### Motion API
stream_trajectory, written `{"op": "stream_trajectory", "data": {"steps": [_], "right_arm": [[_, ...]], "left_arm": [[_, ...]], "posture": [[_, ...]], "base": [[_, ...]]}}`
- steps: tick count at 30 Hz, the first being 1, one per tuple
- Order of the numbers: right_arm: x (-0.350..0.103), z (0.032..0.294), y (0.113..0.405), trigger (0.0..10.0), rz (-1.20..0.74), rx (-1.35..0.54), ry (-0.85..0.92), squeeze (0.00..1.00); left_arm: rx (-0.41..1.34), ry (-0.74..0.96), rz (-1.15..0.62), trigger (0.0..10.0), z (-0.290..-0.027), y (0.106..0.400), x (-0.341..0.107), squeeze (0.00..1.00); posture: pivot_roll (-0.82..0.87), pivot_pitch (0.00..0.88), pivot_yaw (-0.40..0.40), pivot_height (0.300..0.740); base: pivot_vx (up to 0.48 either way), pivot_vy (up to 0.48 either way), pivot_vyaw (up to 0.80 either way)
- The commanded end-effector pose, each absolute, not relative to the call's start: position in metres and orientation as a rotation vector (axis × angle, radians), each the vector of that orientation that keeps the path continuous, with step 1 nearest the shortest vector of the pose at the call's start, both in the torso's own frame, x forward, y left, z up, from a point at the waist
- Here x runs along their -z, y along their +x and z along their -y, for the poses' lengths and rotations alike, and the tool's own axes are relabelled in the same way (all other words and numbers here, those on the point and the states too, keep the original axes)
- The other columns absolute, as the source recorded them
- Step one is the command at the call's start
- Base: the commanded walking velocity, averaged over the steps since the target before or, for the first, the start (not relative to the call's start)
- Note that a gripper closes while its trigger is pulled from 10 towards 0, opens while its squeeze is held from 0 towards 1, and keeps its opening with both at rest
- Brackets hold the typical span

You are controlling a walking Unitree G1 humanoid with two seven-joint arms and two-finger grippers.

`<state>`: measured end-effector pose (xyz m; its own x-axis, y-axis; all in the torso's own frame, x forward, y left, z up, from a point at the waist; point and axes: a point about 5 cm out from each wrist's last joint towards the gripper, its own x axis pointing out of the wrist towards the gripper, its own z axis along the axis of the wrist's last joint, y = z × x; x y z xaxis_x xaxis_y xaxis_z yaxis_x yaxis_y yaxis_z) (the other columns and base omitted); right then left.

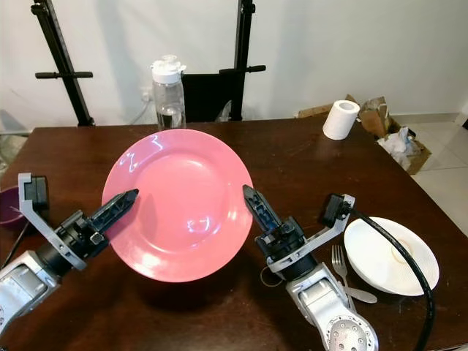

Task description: Setting the table

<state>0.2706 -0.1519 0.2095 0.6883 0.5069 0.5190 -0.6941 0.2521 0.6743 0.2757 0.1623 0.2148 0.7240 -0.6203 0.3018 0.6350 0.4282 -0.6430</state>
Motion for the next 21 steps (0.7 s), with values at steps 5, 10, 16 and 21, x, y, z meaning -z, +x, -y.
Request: {"op": "stream_trajectory", "data": {"steps": [5,10,16,21], "right_arm": [[-0.2107,0.1450,0.2663,10.0,0.201,-0.864,1.037,0.00],[-0.2100,0.1455,0.2665,10.0,0.195,-0.862,1.036,0.00],[-0.2096,0.1455,0.2671,10.0,0.192,-0.863,1.034,0.00],[-0.2089,0.1454,0.2679,10.0,0.190,-0.854,1.019,0.00]], "left_arm": [[0.808,-0.821,0.012,0.0,-0.1554,0.2746,-0.2144,0.00],[0.827,-0.833,0.028,0.0,-0.1529,0.2730,-0.2184,0.00],[0.841,-0.837,0.036,0.0,-0.1511,0.2722,-0.2206,0.00],[0.858,-0.838,0.041,0.0,-0.1496,0.2710,-0.2223,0.00]], "posture": [[0.02,0.110,0.080,0.740],[0.02,0.109,0.076,0.740],[0.02,0.107,0.076,0.740],[0.02,0.106,0.077,0.740]], "base": [[0.000,0.000,0.00],[0.000,0.000,0.00],[0.000,0.000,0.00],[0.000,0.000,0.00]]}}
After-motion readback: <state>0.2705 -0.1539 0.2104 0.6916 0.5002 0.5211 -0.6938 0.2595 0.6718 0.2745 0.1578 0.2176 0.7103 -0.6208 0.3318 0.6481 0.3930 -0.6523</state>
